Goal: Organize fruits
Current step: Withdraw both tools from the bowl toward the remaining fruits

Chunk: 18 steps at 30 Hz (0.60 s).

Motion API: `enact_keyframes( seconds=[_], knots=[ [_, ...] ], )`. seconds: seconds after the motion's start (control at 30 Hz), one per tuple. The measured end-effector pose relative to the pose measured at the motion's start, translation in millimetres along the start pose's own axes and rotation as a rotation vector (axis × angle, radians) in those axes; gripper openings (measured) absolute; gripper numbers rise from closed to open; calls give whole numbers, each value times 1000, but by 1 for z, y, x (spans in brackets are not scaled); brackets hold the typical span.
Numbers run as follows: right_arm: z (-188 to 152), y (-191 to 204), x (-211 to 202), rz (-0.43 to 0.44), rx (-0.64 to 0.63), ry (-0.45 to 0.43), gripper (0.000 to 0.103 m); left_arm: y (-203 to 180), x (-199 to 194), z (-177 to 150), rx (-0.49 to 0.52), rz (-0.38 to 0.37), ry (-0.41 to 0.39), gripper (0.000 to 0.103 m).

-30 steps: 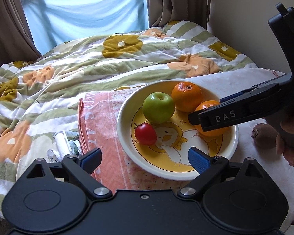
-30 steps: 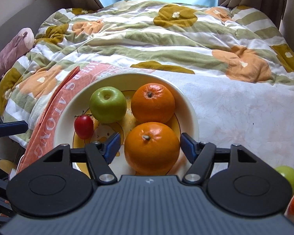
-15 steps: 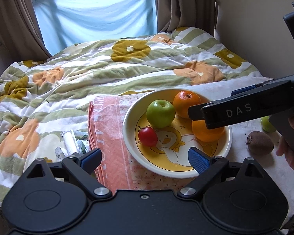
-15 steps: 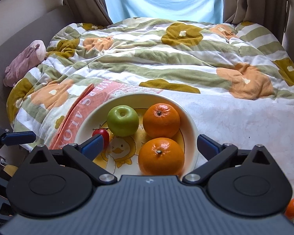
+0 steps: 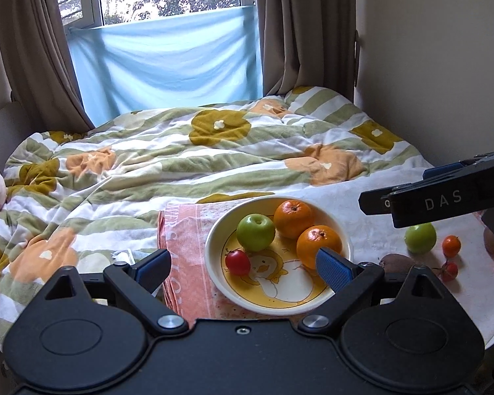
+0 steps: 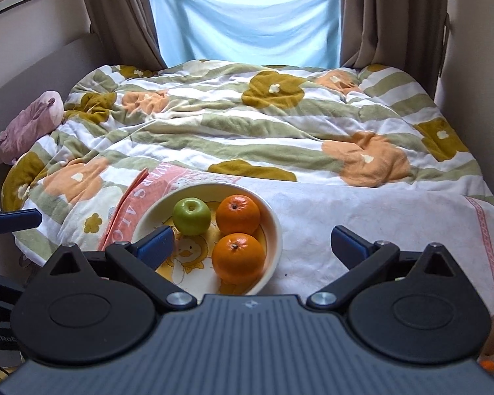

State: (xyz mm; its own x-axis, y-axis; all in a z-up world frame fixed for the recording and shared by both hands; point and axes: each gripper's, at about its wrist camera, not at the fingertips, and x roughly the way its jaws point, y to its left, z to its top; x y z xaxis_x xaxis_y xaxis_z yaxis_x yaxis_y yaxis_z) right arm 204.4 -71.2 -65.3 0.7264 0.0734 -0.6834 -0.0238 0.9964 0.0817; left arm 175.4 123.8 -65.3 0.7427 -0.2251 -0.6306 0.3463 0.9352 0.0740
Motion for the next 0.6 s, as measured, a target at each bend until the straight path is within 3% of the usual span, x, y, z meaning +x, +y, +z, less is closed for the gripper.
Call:
enact_keyframes(
  seconds=[0.3, 0.6],
  knots=[
    [-26, -53, -49, -103, 119, -18, 103, -41, -18, 4, 49, -105, -43, 97],
    [-54, -118, -102, -183, 174, -41, 103, -107, -30, 9, 101, -168, -77, 97]
  ],
)
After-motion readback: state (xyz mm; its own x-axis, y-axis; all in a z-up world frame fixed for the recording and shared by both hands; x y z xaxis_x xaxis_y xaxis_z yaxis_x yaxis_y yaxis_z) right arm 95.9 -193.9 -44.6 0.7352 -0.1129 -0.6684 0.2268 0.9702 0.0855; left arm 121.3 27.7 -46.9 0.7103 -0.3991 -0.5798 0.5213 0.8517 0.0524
